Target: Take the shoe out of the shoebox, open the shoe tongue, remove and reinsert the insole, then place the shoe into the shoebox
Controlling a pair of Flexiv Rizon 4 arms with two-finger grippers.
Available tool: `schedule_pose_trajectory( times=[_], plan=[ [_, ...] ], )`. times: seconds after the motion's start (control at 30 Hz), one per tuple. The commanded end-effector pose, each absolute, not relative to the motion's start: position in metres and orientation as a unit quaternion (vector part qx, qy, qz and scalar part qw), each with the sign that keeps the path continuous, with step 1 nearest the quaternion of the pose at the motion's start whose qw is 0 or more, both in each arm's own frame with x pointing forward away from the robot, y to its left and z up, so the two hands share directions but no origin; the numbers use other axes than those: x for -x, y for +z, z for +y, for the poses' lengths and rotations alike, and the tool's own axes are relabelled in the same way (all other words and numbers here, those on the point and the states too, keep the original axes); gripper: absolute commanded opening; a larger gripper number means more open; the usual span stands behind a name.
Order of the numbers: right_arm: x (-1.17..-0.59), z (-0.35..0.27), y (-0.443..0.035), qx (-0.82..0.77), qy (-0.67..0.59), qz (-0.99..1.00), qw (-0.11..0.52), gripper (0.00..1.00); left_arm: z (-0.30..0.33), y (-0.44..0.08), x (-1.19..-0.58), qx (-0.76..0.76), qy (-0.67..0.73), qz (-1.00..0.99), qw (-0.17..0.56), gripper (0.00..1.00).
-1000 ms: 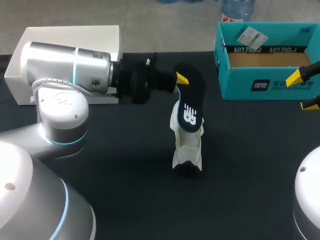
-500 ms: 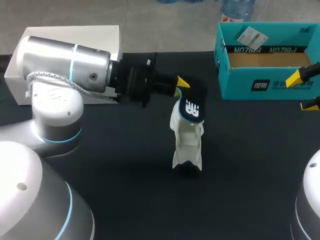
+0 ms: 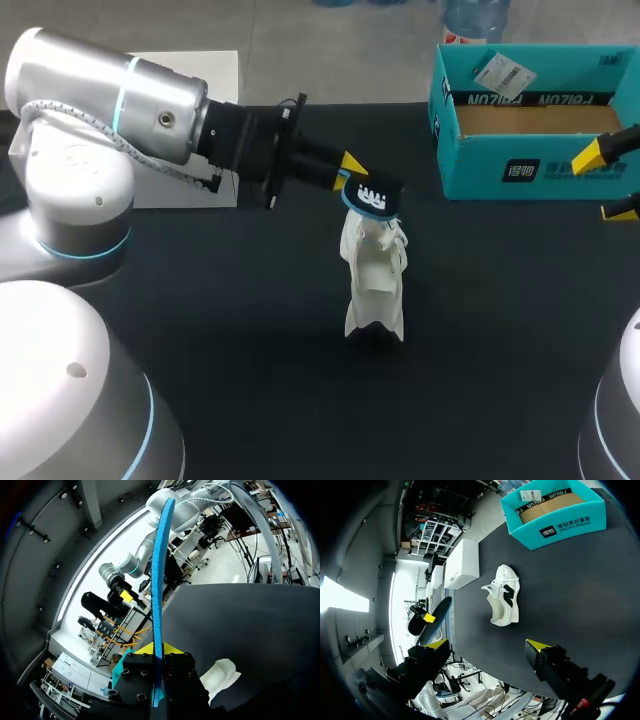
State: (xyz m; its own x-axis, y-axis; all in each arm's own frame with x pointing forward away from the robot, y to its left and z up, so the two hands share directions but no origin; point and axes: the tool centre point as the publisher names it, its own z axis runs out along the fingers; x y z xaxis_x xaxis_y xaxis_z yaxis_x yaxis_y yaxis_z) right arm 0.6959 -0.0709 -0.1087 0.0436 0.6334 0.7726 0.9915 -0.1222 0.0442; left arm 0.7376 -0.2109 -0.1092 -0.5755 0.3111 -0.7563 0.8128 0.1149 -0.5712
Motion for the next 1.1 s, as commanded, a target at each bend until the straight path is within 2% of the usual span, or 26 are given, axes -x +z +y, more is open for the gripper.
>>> schedule_pose_trajectory(
  times=[0.03,0.43,1.1],
  plan=[
    [-0.694,-0.071,-0.109,0.672,-0.333,-0.605,0.267,1.0,-0.212,-0.108,-0.738,-0.397,-0.532,0.711,0.233,0.0],
    [-0.694,-0.071,-0.109,0.672,-0.333,-0.605,0.267,1.0,-0.211,-0.111,-0.737,-0.399,-0.536,0.707,0.233,0.0],
    [-0.694,-0.071,-0.109,0.672,-0.333,-0.605,0.267,1.0,-0.224,-0.205,-0.732,-0.355,-0.56,0.733,0.149,0.0]
  ],
)
